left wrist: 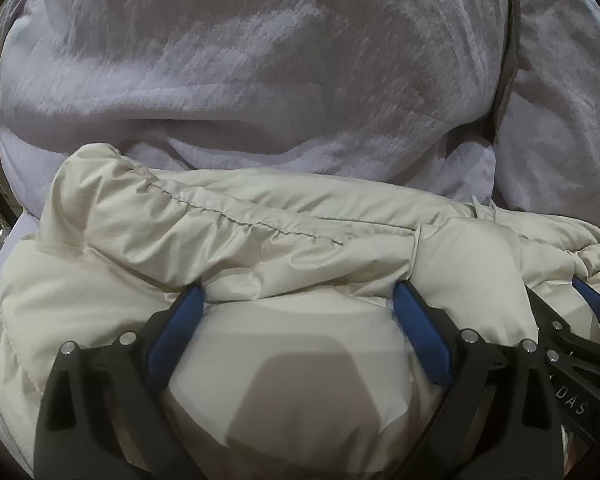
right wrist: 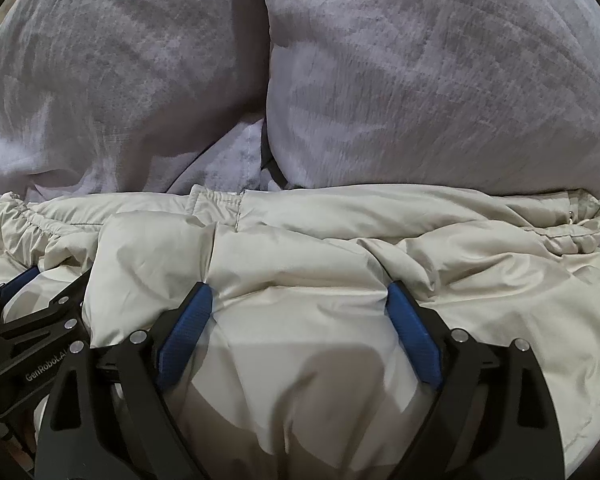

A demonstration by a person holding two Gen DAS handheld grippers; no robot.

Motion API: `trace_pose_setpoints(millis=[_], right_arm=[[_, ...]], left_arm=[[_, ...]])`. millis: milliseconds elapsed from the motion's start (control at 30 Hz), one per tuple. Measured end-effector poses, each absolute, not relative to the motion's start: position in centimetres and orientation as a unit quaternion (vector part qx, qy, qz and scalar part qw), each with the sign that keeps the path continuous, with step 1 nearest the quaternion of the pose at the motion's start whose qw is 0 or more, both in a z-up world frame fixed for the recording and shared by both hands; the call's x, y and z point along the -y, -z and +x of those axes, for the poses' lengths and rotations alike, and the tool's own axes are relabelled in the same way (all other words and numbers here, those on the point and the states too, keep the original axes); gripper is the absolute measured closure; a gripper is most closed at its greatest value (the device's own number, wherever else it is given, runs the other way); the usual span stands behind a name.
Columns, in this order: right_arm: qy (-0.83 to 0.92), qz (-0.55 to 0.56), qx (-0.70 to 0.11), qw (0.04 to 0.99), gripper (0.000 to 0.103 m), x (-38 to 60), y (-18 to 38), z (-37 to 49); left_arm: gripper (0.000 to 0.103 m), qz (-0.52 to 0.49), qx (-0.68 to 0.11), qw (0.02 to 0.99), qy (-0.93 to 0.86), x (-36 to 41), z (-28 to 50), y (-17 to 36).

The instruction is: Fold large clothes

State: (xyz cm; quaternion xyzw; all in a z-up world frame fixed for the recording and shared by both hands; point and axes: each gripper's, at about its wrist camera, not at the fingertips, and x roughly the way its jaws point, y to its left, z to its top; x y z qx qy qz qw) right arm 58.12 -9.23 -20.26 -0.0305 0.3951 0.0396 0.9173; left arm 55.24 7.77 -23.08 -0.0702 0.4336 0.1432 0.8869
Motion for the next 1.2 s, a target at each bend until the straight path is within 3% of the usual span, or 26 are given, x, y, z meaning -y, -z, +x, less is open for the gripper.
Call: trace_pose_setpoints(millis=[800, 1200], right_arm=[[-0.045, -0.01, -0.411, 0.91, 0.01, 11.8, 18.4, 57.6], [0.072, 0.045, -0.41, 0.908, 0.011, 24.7, 12.7, 50.3]], left_arm=[[0.007, -0.074, -0.443, 0.882, -0.142, -9.2, 55.1, 21.6], [0.008, -0.087, -0.439, 0.881, -0.155, -14.0, 46.7, 16.8]])
